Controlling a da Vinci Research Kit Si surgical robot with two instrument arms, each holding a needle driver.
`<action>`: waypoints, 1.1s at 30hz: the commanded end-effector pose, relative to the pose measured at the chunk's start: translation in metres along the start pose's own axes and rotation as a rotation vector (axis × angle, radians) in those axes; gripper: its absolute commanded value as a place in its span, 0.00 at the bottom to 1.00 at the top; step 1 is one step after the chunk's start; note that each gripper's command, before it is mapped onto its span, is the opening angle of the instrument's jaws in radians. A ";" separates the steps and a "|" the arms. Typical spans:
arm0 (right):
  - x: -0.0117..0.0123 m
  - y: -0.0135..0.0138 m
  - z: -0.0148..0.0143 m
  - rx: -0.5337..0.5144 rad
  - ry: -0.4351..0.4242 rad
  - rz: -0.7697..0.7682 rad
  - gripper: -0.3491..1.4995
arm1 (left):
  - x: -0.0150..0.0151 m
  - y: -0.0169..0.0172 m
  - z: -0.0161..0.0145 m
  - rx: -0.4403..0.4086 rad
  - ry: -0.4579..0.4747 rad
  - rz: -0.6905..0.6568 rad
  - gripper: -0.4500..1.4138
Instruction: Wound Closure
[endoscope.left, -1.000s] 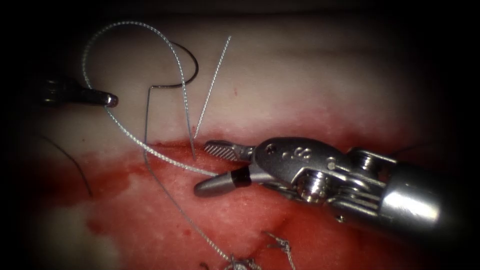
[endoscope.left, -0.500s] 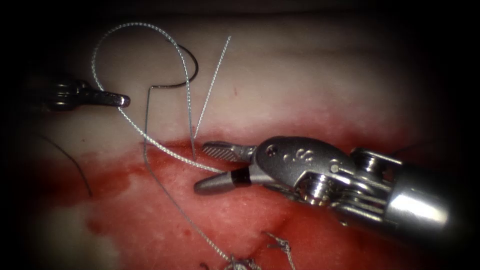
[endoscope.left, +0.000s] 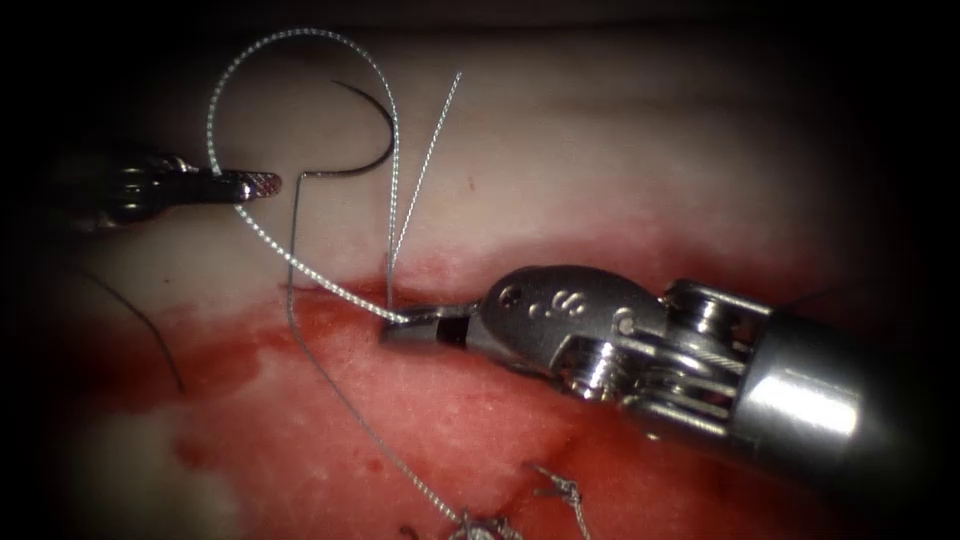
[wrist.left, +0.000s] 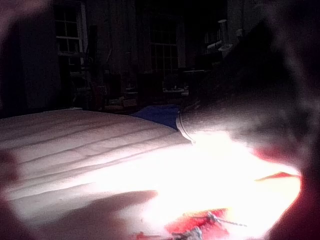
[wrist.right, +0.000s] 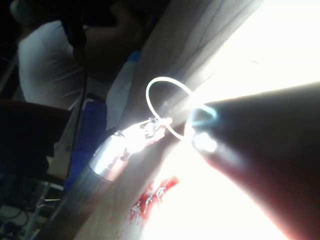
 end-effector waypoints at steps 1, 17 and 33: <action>-0.0016 -0.0012 -0.0005 0.044 -0.031 0.035 0.00 | 0.0009 0.0004 0.0003 -0.010 0.001 0.137 0.81; -0.0011 -0.0028 -0.0007 0.126 -0.131 0.155 0.00 | -0.0010 -0.0020 0.0060 -0.073 0.032 0.498 0.00; -0.0022 -0.0020 -0.0012 0.077 -0.168 0.168 0.00 | -0.0015 -0.0020 0.0068 -0.024 0.094 0.389 0.45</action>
